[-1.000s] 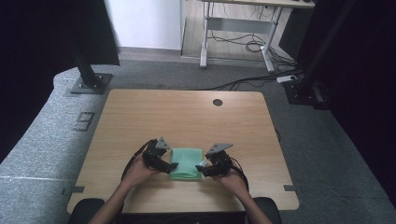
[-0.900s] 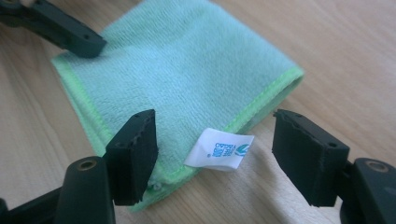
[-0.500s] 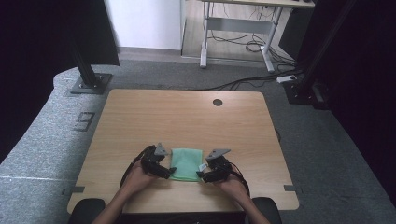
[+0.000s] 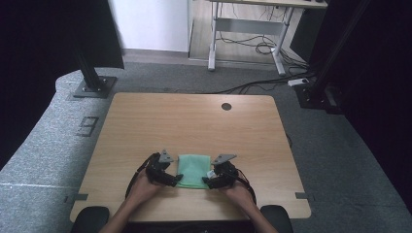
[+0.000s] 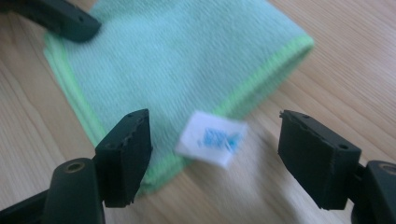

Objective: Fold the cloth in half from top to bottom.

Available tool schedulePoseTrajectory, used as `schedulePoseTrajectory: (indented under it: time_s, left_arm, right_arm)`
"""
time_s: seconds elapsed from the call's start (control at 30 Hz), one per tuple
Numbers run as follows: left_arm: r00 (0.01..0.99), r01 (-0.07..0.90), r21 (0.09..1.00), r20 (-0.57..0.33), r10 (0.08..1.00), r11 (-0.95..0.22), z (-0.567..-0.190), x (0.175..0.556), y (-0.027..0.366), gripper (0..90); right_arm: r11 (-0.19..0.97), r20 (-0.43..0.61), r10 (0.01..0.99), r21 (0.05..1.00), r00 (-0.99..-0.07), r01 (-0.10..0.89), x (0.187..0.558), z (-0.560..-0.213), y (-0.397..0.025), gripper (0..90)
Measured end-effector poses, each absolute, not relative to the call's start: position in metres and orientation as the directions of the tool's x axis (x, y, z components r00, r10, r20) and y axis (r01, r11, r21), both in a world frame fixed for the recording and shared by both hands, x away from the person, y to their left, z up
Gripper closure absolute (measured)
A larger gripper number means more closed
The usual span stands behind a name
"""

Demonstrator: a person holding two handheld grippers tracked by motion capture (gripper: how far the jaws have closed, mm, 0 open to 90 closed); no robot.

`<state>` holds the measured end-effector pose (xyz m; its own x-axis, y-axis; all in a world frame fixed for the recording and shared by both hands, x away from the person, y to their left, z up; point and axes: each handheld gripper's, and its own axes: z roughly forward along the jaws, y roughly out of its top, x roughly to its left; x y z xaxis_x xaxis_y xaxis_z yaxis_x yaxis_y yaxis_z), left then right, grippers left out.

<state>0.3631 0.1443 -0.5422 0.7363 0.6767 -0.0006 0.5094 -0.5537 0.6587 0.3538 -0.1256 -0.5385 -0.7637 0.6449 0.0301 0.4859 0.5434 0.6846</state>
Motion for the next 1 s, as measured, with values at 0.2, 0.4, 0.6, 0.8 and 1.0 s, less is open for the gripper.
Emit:
schedulePoseTrajectory:
  time_s: [0.2,0.4,0.6,0.8,1.0]
  left_arm:
    - [0.726,0.504,0.658,0.027,0.687,-0.559,-0.539,0.356,0.146,6.2]
    - [0.715,0.515,0.657,0.025,0.699,-0.551,-0.541,0.355,0.147,6.1]
    - [0.699,0.536,0.656,0.009,0.715,-0.531,-0.544,0.359,0.147,1.4]
    - [0.684,0.543,0.676,-0.012,0.729,-0.498,-0.548,0.372,0.149,0.0]
    - [0.667,0.551,0.68,-0.011,0.745,-0.484,-0.549,0.39,0.147,0.0]
  right_arm:
    - [0.533,0.012,0.662,0.696,-0.75,0.481,0.346,-0.541,-0.129,25.6]
    - [0.527,0.019,0.666,0.696,-0.746,0.488,0.348,-0.543,-0.13,24.0]
    - [0.538,0.0,0.664,0.695,-0.748,0.478,0.352,-0.543,-0.129,23.9]
    - [0.52,0.007,0.682,0.699,-0.731,0.492,0.363,-0.544,-0.131,24.1]
    - [0.488,0.038,0.702,0.701,-0.711,0.52,0.379,-0.546,-0.134,23.9]
